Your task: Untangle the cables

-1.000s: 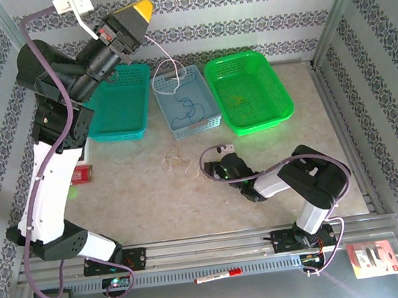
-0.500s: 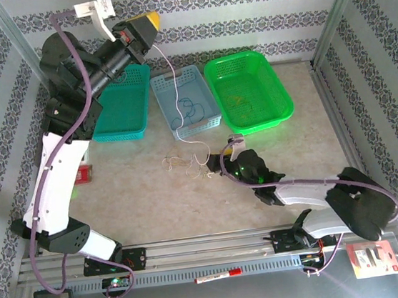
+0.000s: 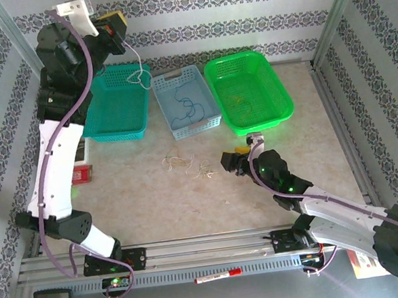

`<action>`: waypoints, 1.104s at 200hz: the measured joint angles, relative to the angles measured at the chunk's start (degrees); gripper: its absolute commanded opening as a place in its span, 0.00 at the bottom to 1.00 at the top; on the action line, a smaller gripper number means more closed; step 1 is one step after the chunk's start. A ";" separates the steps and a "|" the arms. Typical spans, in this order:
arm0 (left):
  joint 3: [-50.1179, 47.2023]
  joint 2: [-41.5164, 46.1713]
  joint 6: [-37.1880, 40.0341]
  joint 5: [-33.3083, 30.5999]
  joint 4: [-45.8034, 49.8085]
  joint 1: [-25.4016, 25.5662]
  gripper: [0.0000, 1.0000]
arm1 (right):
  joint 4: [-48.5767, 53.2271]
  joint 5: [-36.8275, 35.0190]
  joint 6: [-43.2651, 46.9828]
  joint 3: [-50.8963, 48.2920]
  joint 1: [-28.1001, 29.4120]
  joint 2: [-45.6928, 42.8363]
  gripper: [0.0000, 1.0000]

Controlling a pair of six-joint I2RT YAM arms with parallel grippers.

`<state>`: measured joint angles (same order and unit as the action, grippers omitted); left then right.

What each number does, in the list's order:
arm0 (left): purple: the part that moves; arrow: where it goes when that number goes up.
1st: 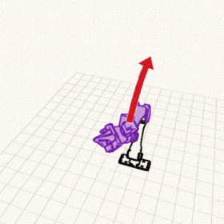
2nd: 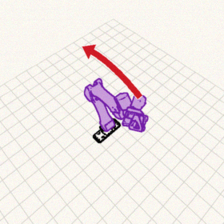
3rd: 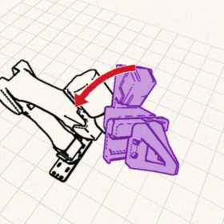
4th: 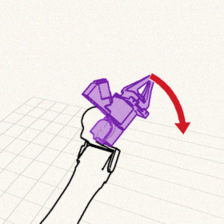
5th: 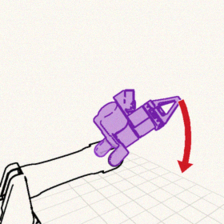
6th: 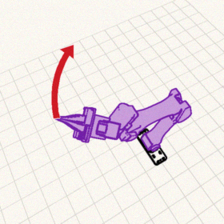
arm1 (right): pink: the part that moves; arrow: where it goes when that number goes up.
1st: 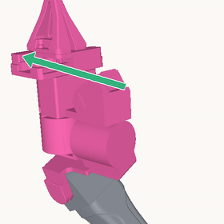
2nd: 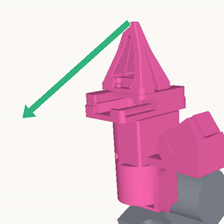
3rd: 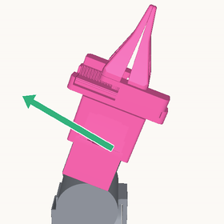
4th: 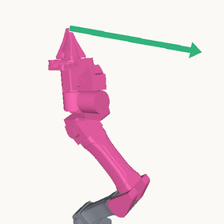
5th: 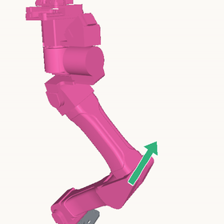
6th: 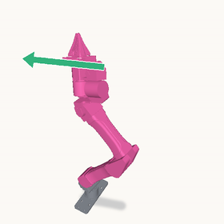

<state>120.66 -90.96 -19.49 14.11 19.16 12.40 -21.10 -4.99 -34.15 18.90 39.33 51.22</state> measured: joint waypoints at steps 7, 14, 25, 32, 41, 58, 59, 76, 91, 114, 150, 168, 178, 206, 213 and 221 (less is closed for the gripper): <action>0.31 -1.07 0.48 -0.52 0.00 -1.27 0.00 | 0.98 0.22 0.02 0.00 -0.35 -0.57 0.65; 0.68 -2.21 0.98 -0.98 0.00 -2.38 0.00 | 1.75 0.55 0.00 0.00 -0.66 -0.98 0.65; 1.03 -4.28 1.62 -1.75 0.00 -4.28 0.00 | 2.99 1.01 0.02 0.00 -0.98 -1.60 0.65; 1.22 -5.68 1.99 -2.32 -0.02 -5.57 0.00 | 3.67 1.31 0.00 0.00 -1.01 -1.88 0.65; 1.33 -7.32 2.29 -2.89 -0.02 -7.06 0.00 | 4.35 1.77 0.00 0.00 -1.33 -2.10 0.65; 1.36 -10.99 2.60 -4.17 -0.04 -10.08 0.00 | 5.84 2.58 0.02 0.00 -1.53 -2.43 0.65; 1.36 -11.15 2.60 -4.20 -0.04 -10.23 0.00 | 5.90 2.62 0.02 0.00 -1.55 -2.45 0.65; 1.36 -14.62 2.60 -5.20 -0.07 -12.66 0.00 | 6.80 3.30 0.02 0.00 -1.75 -2.56 0.65; 1.36 -17.57 2.58 -5.64 -0.09 -14.19 0.00 | 7.61 4.11 0.07 0.00 -2.12 -2.78 0.65; 1.36 -21.35 2.58 -5.57 -0.11 -15.23 0.00 | 8.76 4.87 0.20 0.00 -2.62 -2.95 0.65; 1.20 -26.21 2.51 -3.78 0.00 -15.26 0.34 | 10.23 6.25 0.24 0.33 -3.65 -3.08 0.66; 0.52 -27.78 2.51 -2.27 0.52 -15.26 0.62 | 11.26 7.02 0.26 1.20 -4.00 -3.04 0.65; 0.09 -28.39 2.38 -1.75 1.44 -15.26 0.75 | 11.72 7.48 0.26 1.84 -4.00 -3.02 0.65; -0.17 -28.68 2.40 -0.55 4.02 -15.26 1.00 | 12.94 8.48 0.68 3.54 -4.00 -2.73 0.65; -0.02 -28.68 2.29 -0.24 4.37 -15.26 1.00 | 13.11 8.70 0.92 3.89 -4.00 -2.54 0.65; 0.22 -28.68 2.16 0.31 4.81 -15.26 1.00 | 13.27 8.98 1.07 4.24 -4.00 -2.21 0.65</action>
<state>120.88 -119.63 -17.32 14.41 23.97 -2.85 -7.84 3.99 -33.08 23.14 35.33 49.01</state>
